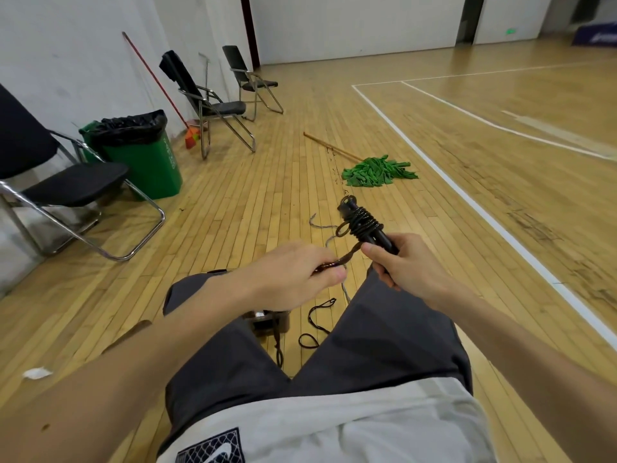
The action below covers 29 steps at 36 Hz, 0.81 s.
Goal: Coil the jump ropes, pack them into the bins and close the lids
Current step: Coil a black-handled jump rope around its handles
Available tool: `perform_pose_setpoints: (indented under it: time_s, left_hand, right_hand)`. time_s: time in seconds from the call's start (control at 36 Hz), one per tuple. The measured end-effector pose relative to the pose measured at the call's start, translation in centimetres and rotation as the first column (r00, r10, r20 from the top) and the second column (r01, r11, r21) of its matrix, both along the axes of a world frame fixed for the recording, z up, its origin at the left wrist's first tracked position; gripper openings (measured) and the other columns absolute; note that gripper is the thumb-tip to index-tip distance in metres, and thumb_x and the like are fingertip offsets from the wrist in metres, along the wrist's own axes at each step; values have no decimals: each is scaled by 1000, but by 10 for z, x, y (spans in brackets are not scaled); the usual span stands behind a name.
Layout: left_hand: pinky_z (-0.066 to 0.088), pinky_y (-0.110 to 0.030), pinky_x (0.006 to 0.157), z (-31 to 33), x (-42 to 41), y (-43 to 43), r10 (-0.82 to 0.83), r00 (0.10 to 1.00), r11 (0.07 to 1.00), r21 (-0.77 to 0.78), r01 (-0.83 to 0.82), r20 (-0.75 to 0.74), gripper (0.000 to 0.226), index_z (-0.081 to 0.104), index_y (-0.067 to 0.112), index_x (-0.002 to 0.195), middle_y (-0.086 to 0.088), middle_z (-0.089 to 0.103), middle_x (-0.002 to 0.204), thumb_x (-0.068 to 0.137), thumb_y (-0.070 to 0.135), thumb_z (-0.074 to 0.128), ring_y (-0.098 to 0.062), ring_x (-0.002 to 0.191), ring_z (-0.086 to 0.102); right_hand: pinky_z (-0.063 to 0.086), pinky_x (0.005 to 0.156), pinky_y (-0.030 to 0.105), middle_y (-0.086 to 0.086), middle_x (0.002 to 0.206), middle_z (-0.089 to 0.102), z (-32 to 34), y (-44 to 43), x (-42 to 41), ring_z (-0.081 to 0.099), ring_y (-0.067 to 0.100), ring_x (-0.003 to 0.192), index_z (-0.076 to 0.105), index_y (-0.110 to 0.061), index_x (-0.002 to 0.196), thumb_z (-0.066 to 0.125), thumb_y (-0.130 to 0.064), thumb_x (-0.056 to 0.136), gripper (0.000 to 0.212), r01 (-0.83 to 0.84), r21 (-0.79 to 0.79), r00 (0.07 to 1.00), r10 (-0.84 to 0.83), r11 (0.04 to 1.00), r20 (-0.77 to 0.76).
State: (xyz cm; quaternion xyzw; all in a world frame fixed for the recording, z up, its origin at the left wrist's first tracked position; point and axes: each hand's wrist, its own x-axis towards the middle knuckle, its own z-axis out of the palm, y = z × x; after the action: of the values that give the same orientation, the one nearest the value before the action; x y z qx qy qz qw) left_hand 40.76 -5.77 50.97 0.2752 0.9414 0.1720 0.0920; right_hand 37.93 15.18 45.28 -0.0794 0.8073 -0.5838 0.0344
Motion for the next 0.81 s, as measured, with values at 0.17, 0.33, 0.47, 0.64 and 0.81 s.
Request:
perform_pose_setpoints:
  time_s: [0.17, 0.33, 0.47, 0.64, 0.81]
  left_hand:
    - [37, -25, 56, 31, -3, 1, -152, 968, 955, -282, 93, -197, 28, 55, 22, 85, 9, 51, 65, 105, 38, 45, -7, 55, 48]
    - [40, -28, 61, 56, -13, 0, -258, 945, 929, -319, 186, -200, 26, 66, 20, 95, 9, 56, 68, 103, 37, 49, -9, 61, 51]
    - [51, -35, 73, 68, -18, 6, -302, 937, 923, -298, 243, -174, 29, 72, 19, 102, 7, 67, 80, 100, 40, 53, -10, 73, 61]
    - [36, -10, 61, 71, -30, 11, -322, 938, 935, -200, 293, -128, 21, 73, 21, 95, 23, 56, 63, 95, 39, 62, 9, 69, 54]
    - [39, -16, 60, 64, -46, 4, -288, 958, 956, -56, 288, 7, 14, 71, 23, 90, 12, 59, 66, 96, 33, 63, -4, 60, 51]
  right_hand:
    - [36, 44, 21, 2, 57, 53, 15, -2, 6, 42, 13, 45, 55, -8, 81, 59, -22, 102, 26, -166, 165, 983, 149, 972, 108]
    - [38, 46, 20, -8, 45, 52, 30, -7, 18, 43, 9, 39, 53, -10, 75, 60, -28, 102, 33, -322, 323, 939, 256, 890, 232]
    - [39, 49, 20, 3, 54, 55, 40, -15, 27, 46, 16, 45, 56, -7, 74, 59, -37, 101, 40, -412, 431, 908, 320, 803, 272]
    - [42, 52, 20, -5, 55, 56, 51, -25, 37, 48, 14, 47, 55, -11, 75, 59, -35, 101, 36, -485, 481, 875, 395, 730, 281]
    - [43, 56, 19, -8, 46, 53, 62, -23, 43, 47, 10, 45, 53, -14, 68, 57, -37, 102, 41, -522, 515, 848, 481, 680, 224]
